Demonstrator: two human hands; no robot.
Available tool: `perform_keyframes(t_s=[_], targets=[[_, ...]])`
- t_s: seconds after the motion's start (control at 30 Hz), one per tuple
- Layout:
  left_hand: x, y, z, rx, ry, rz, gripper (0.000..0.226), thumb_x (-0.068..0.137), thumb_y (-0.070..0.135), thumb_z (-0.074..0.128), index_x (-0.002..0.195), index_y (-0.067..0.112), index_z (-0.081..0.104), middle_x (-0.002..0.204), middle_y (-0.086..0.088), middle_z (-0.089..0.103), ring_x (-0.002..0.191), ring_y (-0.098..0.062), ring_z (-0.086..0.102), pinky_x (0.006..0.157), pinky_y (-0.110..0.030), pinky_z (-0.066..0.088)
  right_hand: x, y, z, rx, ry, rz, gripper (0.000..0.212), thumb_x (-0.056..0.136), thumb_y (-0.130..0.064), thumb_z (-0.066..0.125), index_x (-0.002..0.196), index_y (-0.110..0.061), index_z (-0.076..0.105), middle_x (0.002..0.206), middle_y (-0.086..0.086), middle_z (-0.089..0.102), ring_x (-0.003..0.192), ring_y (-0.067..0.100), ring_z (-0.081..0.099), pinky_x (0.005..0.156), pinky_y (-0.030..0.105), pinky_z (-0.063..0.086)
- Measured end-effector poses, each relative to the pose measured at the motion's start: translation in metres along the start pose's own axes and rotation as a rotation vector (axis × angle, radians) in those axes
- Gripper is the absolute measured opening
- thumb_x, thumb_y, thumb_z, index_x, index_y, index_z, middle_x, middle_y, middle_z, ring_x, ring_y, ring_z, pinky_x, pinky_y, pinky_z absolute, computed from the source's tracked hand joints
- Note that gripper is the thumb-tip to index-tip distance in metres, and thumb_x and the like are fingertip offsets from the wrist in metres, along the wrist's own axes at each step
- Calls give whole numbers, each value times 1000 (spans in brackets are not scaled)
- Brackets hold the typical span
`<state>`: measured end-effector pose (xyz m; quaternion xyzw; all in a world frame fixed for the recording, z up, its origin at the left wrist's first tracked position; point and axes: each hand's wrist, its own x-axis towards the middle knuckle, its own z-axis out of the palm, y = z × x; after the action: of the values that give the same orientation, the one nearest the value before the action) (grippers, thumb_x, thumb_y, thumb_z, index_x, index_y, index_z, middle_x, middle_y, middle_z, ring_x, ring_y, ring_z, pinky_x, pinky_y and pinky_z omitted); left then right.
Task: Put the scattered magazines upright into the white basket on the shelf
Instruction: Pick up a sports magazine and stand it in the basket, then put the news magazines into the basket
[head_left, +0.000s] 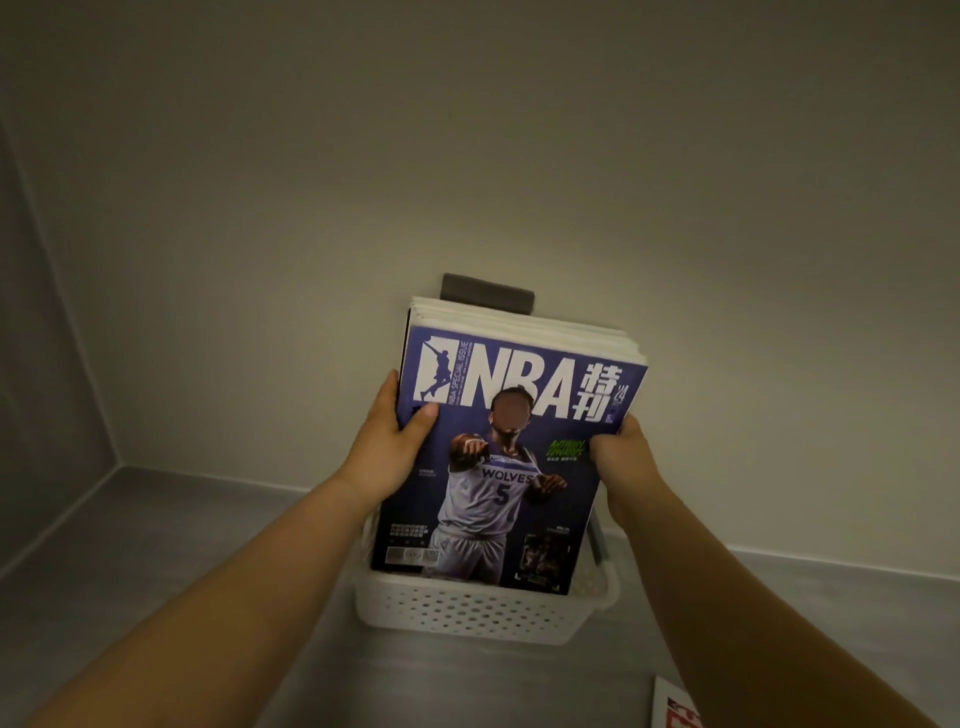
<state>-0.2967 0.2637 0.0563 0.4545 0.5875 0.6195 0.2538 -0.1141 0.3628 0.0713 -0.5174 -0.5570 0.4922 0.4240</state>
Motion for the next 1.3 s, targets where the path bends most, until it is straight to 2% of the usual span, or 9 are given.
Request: perform_keyframes(t_s=[0.07,0.17,0.4,0.47,0.6,0.73,0.97,1.13,1.3], targets=[[3,-5,-4,24,-15,11,39,91,16,42,130,16,34,116,3,48,106,-12,47,86,-26,39,0,-3,3,18,-9,-8,45,82,12,38,123,-5,45,118,20,58,76,17,57,58,28,46],[5,-9,-6,72,-17,41,41,92,18,41,131,16,33,116,5,46,107,-9,45,76,-7,40,0,-2,4,47,-8,-21,49,81,12,38,126,-7,41,120,18,56,76,15,55,57,26,44],[8,-13,3,106,28,36,42,91,16,42,132,16,31,113,6,44,100,-7,44,56,4,38,-7,24,10,38,12,-6,50,81,9,46,128,-7,35,126,19,52,111,34,53,86,43,48],[7,-10,4,128,35,27,40,91,14,43,130,12,34,117,1,47,102,-10,43,65,1,37,-13,27,6,8,-36,29,52,81,9,46,129,-6,35,127,18,52,113,35,52,91,45,47],[-16,-10,2,257,103,-77,53,87,16,52,134,8,29,140,-13,40,122,-21,42,101,-37,38,-30,31,-22,-202,-129,37,57,86,-1,50,137,-11,28,142,14,40,126,30,42,97,40,39],[-75,-4,11,399,224,89,56,82,6,58,132,5,34,135,-20,40,125,-30,38,100,-30,29,-66,56,-71,-415,-118,80,58,87,-5,51,139,-12,26,146,12,33,130,27,36,95,32,37],[-198,-19,63,439,-190,-146,20,83,3,52,102,6,60,104,-18,62,79,-17,49,67,-19,32,-171,146,-155,-833,-81,239,55,86,-19,55,136,-16,33,139,9,44,126,26,43,108,40,34],[-264,-38,98,610,-559,-194,33,88,22,50,120,15,54,135,-7,50,122,-20,45,100,-22,33,-237,187,-190,-1103,39,194,60,89,-45,39,139,-20,20,152,5,20,140,25,15,117,44,12],[-299,-40,128,912,-636,-162,54,87,53,35,134,28,32,148,4,27,136,-19,17,112,-30,15,-264,200,-197,-1102,124,268,68,88,-56,29,143,-21,8,155,9,5,143,27,1,117,41,1]])
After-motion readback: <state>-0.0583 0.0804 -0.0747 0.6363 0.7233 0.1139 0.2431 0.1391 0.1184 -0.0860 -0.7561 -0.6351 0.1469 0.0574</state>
